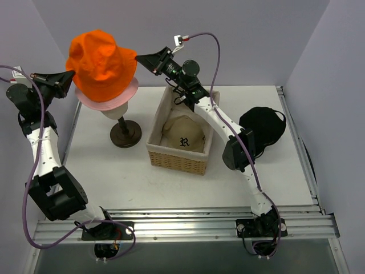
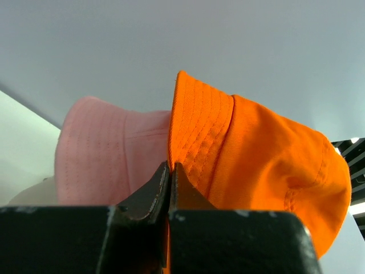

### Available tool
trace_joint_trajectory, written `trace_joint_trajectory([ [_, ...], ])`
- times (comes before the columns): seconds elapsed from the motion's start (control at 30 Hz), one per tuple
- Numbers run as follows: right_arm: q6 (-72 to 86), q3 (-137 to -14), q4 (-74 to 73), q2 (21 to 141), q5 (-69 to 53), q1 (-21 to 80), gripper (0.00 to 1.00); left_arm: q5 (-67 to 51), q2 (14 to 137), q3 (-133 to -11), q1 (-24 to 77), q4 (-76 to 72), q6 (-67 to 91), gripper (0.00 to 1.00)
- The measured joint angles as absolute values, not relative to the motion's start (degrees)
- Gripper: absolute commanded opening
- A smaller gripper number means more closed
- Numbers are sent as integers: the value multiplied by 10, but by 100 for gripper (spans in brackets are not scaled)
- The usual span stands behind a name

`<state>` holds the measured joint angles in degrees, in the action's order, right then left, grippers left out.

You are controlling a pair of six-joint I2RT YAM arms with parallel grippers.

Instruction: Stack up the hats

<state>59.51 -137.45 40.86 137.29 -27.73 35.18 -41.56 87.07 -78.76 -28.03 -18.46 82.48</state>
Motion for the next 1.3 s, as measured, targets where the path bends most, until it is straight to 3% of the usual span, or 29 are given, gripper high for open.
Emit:
trace_joint_trajectory([
  [0.4, 607, -1311, 410, 1375, -275, 350, 0, -420, 870, -713, -278, -191, 818, 2],
  [1.2, 618, -1196, 478, 1340, -290, 350, 0, -434, 853, -691, -278, -201, 779, 2],
  [1.3, 615, -1195, 477, 1336, -295, 348, 0, -433, 848, -691, -278, -192, 765, 26],
])
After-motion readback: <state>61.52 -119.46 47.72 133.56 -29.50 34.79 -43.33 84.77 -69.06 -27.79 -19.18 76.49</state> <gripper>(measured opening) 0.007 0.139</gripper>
